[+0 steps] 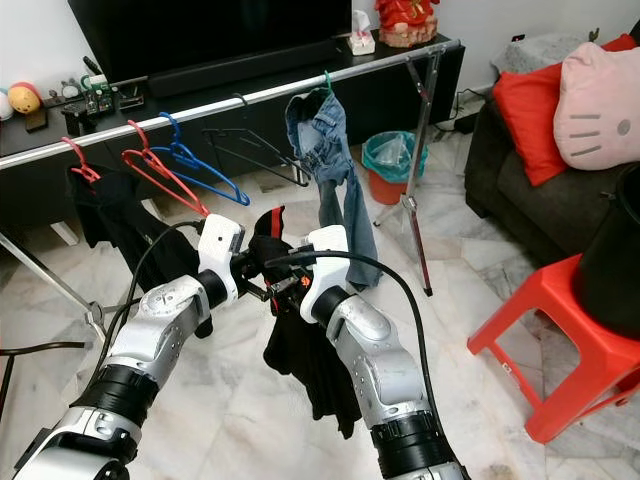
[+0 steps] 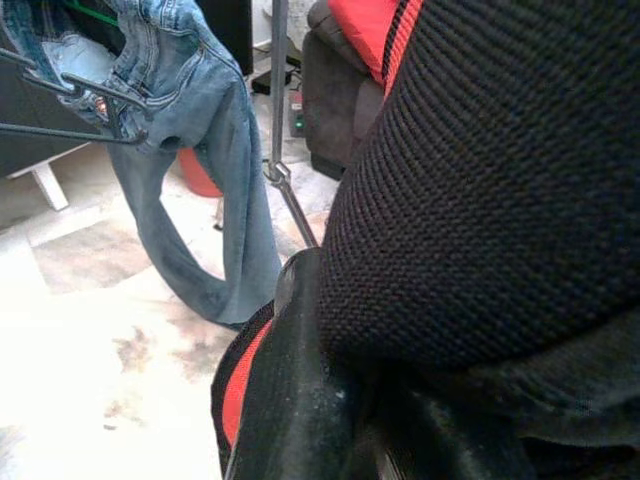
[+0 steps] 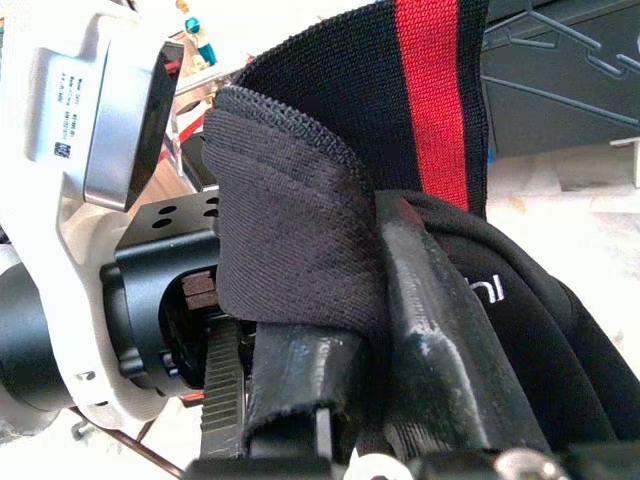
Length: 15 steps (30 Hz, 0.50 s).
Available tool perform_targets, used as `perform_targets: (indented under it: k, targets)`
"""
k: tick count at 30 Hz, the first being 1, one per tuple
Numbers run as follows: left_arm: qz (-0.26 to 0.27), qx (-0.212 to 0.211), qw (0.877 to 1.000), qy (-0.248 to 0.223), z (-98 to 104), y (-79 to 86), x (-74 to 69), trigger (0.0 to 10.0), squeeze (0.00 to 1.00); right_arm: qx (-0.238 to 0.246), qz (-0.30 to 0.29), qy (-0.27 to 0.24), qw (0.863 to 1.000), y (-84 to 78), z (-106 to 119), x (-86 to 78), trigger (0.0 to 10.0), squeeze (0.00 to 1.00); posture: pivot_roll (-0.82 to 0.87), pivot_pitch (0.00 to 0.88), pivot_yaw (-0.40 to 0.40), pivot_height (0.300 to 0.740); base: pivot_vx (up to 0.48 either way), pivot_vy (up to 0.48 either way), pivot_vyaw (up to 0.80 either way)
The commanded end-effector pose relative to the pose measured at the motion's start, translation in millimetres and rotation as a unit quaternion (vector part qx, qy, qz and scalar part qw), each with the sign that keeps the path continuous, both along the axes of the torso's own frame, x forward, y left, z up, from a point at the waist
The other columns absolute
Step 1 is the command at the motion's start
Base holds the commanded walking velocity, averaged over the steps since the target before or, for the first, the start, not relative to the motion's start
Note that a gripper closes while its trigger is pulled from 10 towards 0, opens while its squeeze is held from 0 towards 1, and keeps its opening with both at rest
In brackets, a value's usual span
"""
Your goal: Hang hanger
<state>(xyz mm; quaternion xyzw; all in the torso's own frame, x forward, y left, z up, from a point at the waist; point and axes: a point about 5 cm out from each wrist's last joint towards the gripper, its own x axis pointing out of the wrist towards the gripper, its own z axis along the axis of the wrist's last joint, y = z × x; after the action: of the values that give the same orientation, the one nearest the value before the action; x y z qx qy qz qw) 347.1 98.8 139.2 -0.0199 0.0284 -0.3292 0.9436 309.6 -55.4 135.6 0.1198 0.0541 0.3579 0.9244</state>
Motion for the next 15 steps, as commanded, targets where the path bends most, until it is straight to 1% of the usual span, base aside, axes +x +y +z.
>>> perform_targets:
  k: [1,12,15]
  targets:
    - [0.0,-0.014,1.0,-0.013,5.5,2.3,-0.7,0.0,0.0,0.005,0.01,-0.01,1.0,4.2,5.9,-1.1,10.0,0.0,0.1,0.032,0.112,0.74,0.0,0.0,0.0]
    - [0.004,-0.017,1.0,-0.018,7.7,3.8,-0.1,0.0,0.0,-0.001,0.002,-0.008,1.0,-0.8,3.1,0.0,10.0,0.0,0.1,0.028,0.115,0.74,0.0,0.0,0.0]
    - [0.015,-0.009,1.0,-0.019,7.0,6.9,1.0,0.0,0.0,-0.007,-0.004,-0.009,1.0,-3.3,1.9,0.5,10.0,0.0,0.1,0.031,0.116,0.74,0.0,0.0,0.0]
